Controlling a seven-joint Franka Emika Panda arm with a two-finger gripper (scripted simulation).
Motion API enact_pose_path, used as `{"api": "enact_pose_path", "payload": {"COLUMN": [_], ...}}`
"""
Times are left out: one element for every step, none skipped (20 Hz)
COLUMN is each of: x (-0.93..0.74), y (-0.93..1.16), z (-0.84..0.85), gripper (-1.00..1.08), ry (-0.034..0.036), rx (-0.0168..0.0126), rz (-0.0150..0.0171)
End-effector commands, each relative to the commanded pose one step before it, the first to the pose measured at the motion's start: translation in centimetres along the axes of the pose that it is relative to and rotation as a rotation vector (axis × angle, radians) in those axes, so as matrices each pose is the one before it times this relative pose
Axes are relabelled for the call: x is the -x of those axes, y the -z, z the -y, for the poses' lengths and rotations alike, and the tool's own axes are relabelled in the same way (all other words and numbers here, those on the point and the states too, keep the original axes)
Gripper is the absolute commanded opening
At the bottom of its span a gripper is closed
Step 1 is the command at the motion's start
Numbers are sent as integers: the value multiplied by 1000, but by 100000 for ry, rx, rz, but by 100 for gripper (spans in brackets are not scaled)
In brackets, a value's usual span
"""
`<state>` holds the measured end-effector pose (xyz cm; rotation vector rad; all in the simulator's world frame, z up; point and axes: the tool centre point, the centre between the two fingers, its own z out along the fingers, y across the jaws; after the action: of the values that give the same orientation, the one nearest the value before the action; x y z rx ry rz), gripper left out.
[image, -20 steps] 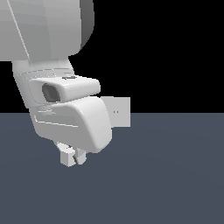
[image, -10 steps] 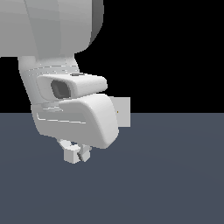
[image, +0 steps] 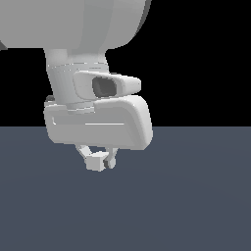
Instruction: Plug the charger into the wall socket.
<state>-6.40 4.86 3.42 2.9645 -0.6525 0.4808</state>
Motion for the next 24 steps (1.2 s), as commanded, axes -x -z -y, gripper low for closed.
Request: {"api": "enact_pose_path", "payload": {"x": [-752, -298, -298, -288, -279, -271, -263, -256, -250, -245, -241, -237, -233, -231, -228, -227, -226, -225, -225, -225, -226, -227, -225, -223], "y": [361, 141, 140, 135, 131, 126, 122, 119, 116, 113, 110, 108, 106, 105, 103, 102, 101, 100, 100, 99, 99, 99, 97, 95], "z": [-568, -225, -224, -216, -209, -202, -195, -190, -185, -182, -178, -174, -172, -170, -168, -167, -166, -164, -165, -164, -165, -166, -164, -163], "gripper": [-100, -100, -100, -100, -100, -100, -100, -100, -100, -100, -100, -100, -100, -100, -100, -100, -100, -100, -100, -100, -100, -100, -100, -100], "ry": [4661, 1911, 1905, 1839, 1775, 1718, 1670, 1625, 1587, 1553, 1525, 1501, 1480, 1465, 1452, 1443, 1438, 1437, 1438, 1445, 1454, 1459, 1451, 1445], "rx": [-1527, -625, -624, -602, -581, -563, -548, -534, -523, -513, -505, -498, -493, -489, -487, -485, -485, -487, -489, -493, -497, -501, -500, -499], "rz": [-214, -48, -47, -43, -39, -36, -32, -29, -26, -22, -19, -16, -13, -10, -7, -4, -1, 2, 5, 8, 11, 15, 18, 21]}}
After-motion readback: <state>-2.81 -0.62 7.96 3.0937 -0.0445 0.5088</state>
